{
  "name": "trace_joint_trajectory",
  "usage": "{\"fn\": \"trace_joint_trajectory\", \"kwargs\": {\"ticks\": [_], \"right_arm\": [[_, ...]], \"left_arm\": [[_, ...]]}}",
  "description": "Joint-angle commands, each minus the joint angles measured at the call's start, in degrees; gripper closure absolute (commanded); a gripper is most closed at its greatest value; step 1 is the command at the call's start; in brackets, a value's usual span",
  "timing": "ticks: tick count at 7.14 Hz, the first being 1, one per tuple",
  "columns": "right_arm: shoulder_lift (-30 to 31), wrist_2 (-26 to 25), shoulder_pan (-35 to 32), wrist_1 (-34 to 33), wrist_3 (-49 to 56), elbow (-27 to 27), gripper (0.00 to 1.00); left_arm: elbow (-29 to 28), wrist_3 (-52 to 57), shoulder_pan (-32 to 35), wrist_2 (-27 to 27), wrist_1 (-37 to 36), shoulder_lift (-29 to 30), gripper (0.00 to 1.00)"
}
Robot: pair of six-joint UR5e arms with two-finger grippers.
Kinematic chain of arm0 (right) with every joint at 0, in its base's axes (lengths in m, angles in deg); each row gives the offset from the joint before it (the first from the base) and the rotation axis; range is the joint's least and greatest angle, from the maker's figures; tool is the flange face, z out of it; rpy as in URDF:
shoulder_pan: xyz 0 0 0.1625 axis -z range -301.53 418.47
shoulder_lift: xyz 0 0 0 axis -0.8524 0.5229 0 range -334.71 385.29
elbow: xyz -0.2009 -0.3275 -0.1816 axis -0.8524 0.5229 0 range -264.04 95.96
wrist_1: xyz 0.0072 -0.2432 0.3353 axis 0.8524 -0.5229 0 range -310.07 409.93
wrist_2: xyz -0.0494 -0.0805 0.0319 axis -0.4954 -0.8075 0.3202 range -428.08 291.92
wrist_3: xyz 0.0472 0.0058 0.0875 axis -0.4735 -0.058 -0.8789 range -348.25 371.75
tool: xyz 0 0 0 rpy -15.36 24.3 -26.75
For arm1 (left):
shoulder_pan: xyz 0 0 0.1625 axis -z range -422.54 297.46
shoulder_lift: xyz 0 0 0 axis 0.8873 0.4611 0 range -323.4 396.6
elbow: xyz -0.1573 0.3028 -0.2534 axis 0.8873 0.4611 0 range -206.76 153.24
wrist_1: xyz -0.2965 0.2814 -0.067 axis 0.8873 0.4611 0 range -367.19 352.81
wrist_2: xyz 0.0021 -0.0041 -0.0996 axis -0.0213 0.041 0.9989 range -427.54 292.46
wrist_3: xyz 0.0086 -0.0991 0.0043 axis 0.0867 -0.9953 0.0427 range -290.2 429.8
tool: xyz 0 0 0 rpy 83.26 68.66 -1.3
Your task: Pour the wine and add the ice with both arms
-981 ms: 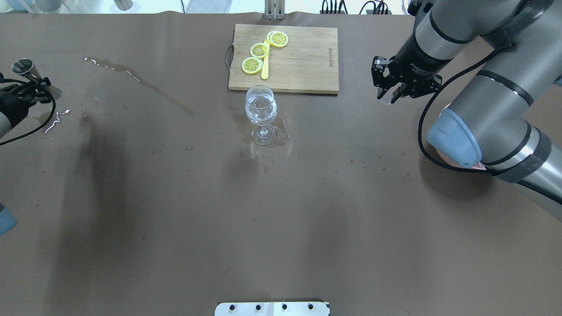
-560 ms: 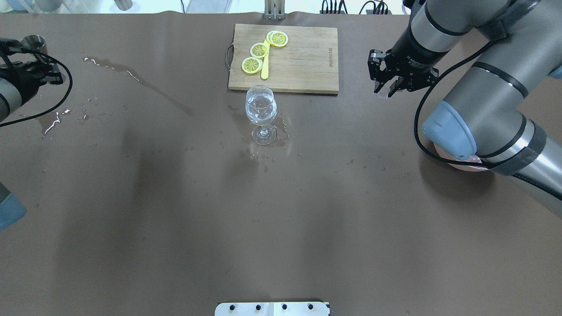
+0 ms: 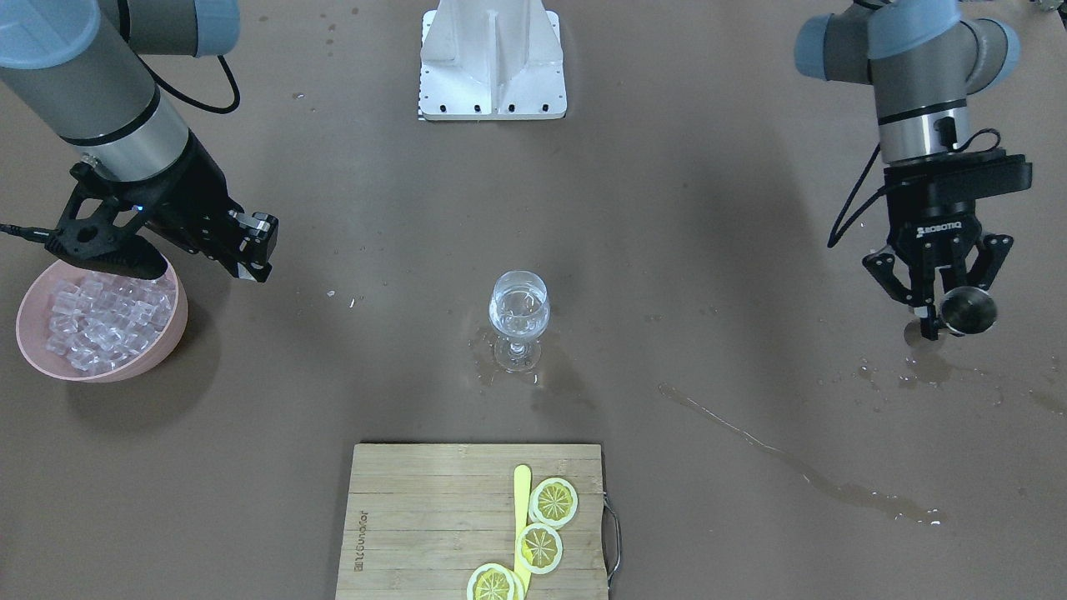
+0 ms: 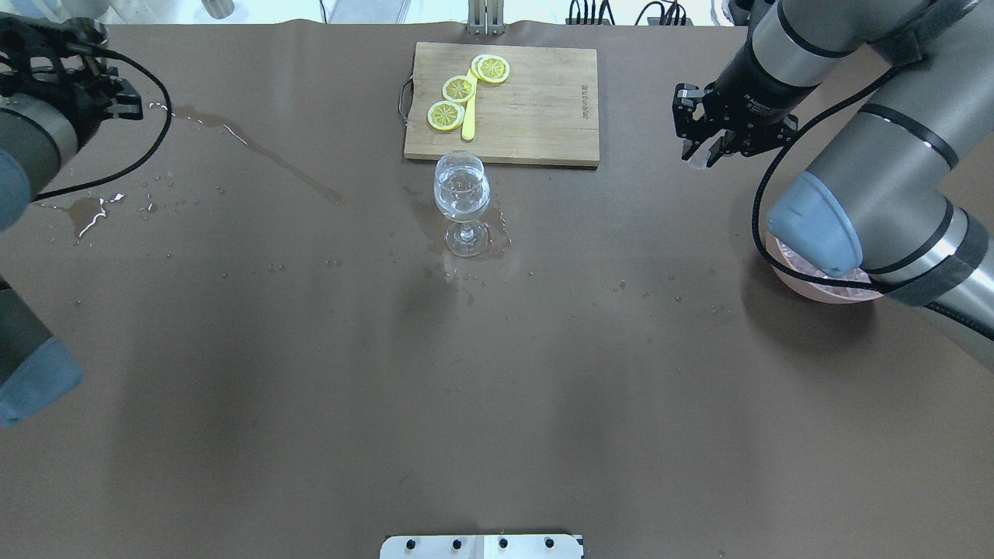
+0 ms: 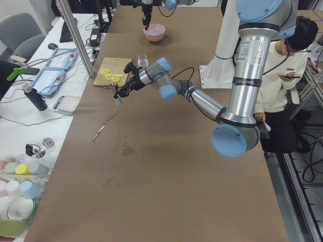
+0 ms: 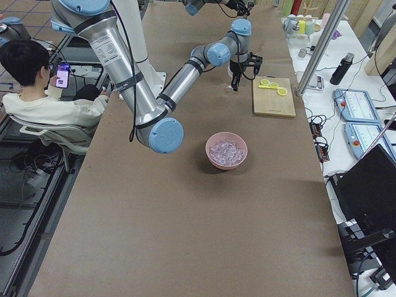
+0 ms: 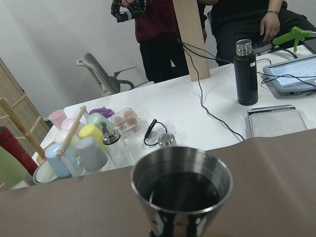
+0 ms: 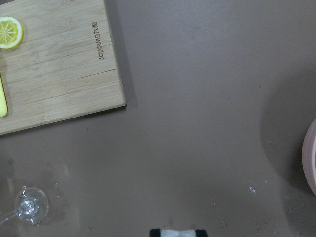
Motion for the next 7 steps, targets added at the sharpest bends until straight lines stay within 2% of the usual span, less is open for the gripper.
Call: {"fn": "trace_joint_trajectory", "kwargs": {"ticks": [1, 4, 5, 6, 7], "right_arm": [[-0.1, 0.4, -0.2, -0.1, -0.1, -0.5, 0.78], [0.1, 0.4, -0.3, -0.1, -0.8, -0.7, 0.82], [0.0, 0.4, -0.2, -0.1, -1.0, -0.9, 0.86], [0.1, 0.4, -0.3, -0.1, -0.9, -0.9, 0.93], [0.2, 0.4, -0.3, -0.1, -1.0, -0.9, 0.96]], "left_arm": [[0.6, 2.9, -3.6, -2.5, -15.9, 12.7, 1.0], [3.4, 10.3, -3.8, -3.9, -17.6, 14.8, 1.0], [5.7, 10.3, -6.1, -8.5, -20.3, 14.1, 1.0], [7.0, 10.1, -8.1, -10.5, -23.5, 13.9, 1.0], [7.2, 9.8, -8.4, -10.3, -23.8, 14.6, 1.0]]}}
